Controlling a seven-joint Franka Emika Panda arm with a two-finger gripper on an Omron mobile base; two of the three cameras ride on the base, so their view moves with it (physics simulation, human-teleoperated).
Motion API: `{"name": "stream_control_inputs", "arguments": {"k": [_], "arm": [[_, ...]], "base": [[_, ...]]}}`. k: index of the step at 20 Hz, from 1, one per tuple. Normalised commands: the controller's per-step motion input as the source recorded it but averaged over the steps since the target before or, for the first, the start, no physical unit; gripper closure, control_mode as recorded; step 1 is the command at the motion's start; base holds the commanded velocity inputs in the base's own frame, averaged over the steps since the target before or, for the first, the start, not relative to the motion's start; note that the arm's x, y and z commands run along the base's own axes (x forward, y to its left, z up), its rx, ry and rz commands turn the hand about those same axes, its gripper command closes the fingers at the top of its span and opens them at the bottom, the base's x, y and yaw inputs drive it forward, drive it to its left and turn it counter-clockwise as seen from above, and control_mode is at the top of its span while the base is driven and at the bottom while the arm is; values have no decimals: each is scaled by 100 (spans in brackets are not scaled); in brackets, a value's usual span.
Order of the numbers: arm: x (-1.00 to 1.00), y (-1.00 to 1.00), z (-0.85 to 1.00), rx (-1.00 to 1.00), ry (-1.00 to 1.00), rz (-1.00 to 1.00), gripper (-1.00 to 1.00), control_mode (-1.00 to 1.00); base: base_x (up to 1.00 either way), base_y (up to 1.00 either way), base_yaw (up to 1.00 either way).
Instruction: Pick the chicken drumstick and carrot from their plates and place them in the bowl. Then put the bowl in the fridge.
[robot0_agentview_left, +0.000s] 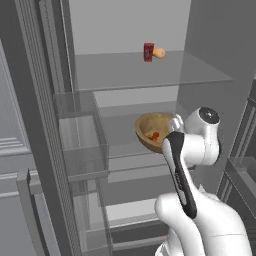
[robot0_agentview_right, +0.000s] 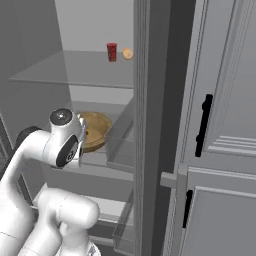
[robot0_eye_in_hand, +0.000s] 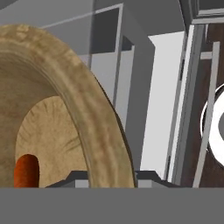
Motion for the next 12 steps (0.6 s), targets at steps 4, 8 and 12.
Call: {"name": "stream_control_inputs", "arguments": {"k": [4,8,12], "arm": [[100,0,-30,0,4,-7,100,-100],[94,0,-38,0,3,-6,100,-100],[67,0,-28,0,0,-2,100,-100]], "base": [[0,0,0],[0,0,0],[0,0,0]]}}
